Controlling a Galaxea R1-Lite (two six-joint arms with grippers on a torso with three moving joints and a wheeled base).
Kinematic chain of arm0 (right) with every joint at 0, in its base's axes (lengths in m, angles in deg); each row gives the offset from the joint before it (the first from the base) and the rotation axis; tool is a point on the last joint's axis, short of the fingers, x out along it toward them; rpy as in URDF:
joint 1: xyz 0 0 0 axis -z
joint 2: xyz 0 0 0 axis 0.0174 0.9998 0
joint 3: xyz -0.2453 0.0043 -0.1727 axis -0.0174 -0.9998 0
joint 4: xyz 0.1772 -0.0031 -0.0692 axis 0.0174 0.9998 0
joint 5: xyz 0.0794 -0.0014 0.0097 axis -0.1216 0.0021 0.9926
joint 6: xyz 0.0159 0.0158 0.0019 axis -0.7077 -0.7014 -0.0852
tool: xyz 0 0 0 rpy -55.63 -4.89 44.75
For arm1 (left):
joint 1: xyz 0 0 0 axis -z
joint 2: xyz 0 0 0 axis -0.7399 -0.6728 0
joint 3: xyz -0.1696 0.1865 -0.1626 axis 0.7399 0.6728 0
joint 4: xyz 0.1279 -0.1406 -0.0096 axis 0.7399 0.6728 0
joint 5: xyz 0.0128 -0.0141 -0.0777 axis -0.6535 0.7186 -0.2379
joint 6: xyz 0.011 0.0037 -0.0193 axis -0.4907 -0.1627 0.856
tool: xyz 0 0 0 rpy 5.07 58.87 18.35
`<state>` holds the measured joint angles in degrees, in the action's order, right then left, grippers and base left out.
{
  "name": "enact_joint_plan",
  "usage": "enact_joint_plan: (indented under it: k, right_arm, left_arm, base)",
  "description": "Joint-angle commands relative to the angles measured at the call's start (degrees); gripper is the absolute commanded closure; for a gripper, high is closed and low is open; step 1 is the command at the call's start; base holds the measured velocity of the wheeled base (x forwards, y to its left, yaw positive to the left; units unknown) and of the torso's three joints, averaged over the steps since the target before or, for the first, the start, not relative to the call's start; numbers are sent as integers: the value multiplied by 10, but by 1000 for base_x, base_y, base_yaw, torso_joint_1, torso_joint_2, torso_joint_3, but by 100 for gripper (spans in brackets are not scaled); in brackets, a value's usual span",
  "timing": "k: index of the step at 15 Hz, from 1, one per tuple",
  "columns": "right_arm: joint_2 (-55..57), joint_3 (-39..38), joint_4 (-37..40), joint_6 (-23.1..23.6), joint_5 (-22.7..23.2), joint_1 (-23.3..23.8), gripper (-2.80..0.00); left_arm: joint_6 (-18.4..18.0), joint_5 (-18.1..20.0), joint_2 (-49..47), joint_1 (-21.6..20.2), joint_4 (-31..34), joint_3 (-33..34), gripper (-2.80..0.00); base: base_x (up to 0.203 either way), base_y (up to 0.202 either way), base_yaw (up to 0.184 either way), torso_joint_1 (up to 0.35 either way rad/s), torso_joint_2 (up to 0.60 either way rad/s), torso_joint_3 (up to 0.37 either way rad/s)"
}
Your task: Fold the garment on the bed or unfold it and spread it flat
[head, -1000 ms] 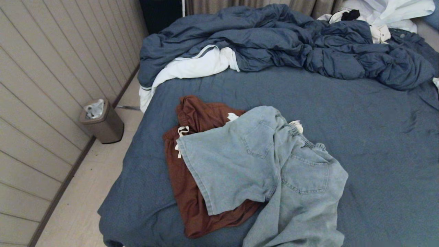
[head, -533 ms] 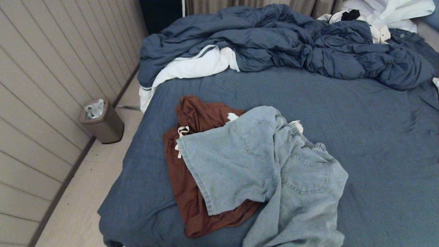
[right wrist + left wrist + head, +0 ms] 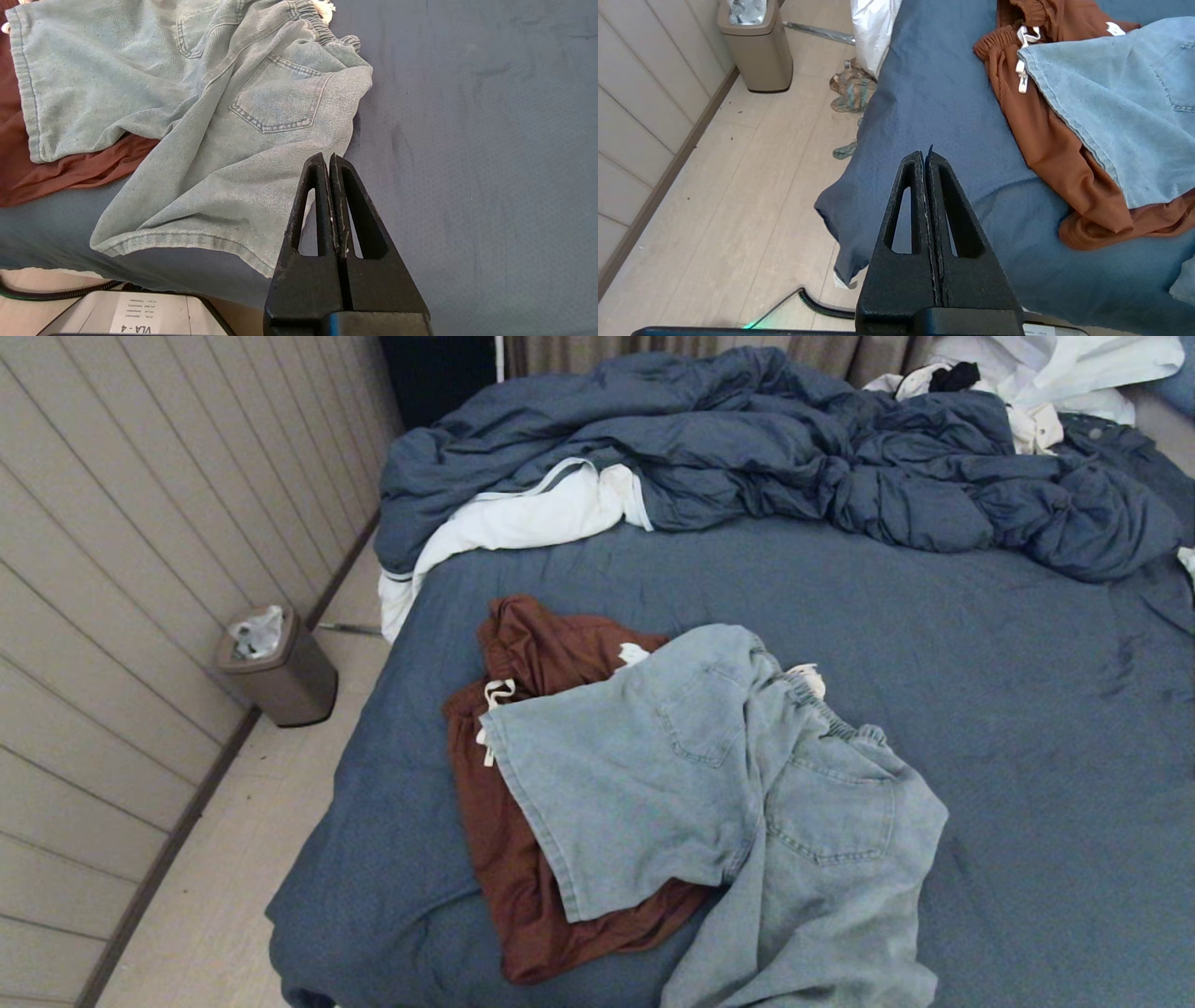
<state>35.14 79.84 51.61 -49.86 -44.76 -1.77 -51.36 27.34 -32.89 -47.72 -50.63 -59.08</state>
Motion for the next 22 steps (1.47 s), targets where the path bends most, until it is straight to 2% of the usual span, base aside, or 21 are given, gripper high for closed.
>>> enact_joint_plan:
  k: [1, 22]
  right_arm:
    - [0, 0, 0, 0, 0, 0, 0]
    - [0, 0, 0, 0, 0, 0, 0]
  left_arm:
    - [1, 0, 0, 0, 0, 0, 0]
    - [0, 0, 0, 0, 0, 0, 0]
  base:
    - [0, 0, 0, 0, 0, 0]
    - [0, 0, 0, 0, 0, 0]
